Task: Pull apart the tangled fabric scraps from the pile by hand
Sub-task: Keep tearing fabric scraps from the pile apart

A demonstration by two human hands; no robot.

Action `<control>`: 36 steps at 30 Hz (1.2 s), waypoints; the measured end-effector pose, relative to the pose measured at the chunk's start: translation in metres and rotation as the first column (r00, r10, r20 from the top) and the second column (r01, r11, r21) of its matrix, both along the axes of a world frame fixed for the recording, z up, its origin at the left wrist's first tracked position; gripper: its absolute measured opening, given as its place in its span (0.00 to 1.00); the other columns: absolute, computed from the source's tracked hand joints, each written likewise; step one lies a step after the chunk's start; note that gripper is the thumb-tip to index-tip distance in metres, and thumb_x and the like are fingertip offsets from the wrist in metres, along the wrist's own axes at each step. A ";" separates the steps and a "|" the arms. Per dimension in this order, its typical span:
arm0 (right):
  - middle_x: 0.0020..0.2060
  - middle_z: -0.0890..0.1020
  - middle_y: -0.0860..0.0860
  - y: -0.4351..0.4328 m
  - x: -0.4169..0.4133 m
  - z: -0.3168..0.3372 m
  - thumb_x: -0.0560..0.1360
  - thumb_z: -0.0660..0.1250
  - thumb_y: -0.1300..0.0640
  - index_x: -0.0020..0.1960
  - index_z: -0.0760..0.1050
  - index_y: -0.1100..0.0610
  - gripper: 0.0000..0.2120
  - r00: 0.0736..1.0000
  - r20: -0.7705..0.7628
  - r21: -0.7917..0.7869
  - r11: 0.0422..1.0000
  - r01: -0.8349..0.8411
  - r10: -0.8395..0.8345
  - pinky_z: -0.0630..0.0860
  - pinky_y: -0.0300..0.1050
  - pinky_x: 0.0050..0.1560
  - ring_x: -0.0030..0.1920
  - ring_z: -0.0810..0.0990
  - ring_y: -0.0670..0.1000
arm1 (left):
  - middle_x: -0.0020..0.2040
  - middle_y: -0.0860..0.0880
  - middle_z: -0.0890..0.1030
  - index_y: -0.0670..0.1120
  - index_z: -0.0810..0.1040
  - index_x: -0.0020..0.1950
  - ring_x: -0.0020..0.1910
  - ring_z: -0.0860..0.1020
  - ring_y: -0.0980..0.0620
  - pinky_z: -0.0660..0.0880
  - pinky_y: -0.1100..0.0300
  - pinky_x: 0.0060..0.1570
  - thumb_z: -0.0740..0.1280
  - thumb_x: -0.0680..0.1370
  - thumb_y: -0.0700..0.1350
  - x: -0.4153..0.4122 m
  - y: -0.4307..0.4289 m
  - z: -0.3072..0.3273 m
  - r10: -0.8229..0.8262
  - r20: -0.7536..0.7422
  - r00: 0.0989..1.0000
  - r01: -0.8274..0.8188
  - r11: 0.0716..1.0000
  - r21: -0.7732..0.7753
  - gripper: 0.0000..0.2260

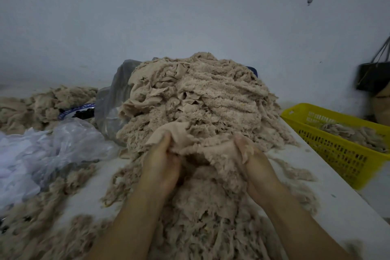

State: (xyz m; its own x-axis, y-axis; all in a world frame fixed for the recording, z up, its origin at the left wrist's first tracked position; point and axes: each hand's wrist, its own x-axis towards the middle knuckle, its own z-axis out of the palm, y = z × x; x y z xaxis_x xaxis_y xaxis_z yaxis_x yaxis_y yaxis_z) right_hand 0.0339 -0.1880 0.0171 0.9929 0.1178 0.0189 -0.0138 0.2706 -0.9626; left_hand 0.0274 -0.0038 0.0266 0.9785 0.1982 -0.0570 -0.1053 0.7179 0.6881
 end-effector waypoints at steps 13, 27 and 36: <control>0.23 0.66 0.51 -0.004 0.006 -0.005 0.83 0.58 0.45 0.25 0.65 0.52 0.28 0.962 0.074 -0.102 0.958 0.269 -0.263 0.68 0.55 0.42 0.26 0.64 0.49 | 0.74 0.49 0.69 0.46 0.69 0.75 0.69 0.68 0.54 0.64 0.74 0.62 0.62 0.83 0.42 -0.012 -0.017 -0.017 -0.142 0.196 0.970 -0.198 0.002 0.980 0.20; 0.47 0.87 0.51 0.003 -0.001 -0.007 0.74 0.63 0.40 0.49 0.85 0.48 0.17 0.998 0.059 -0.072 0.997 -0.026 0.031 0.80 0.41 0.39 0.45 0.85 0.49 | 0.65 0.60 0.71 0.38 0.79 0.64 0.63 0.71 0.68 0.69 0.71 0.61 0.61 0.79 0.35 -0.019 -0.034 -0.021 -0.401 0.406 0.821 -0.344 0.219 0.913 0.15; 0.32 0.76 0.46 0.000 0.015 -0.011 0.81 0.54 0.38 0.47 0.76 0.49 0.19 0.915 -0.037 -0.103 0.912 0.398 -0.403 0.76 0.50 0.44 0.36 0.74 0.50 | 0.31 0.53 0.80 0.54 0.76 0.30 0.28 0.79 0.53 0.76 0.61 0.26 0.54 0.80 0.29 -0.025 -0.029 -0.003 -0.265 0.069 0.962 0.144 0.704 0.696 0.28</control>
State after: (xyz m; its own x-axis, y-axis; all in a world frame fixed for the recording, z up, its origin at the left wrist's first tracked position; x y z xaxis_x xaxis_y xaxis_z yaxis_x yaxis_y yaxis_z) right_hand 0.0489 -0.1881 0.0062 0.9562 -0.2911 -0.0296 0.0231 0.1759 -0.9841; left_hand 0.0023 -0.0325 0.0233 0.9829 -0.0825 0.1644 -0.1579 0.0796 0.9842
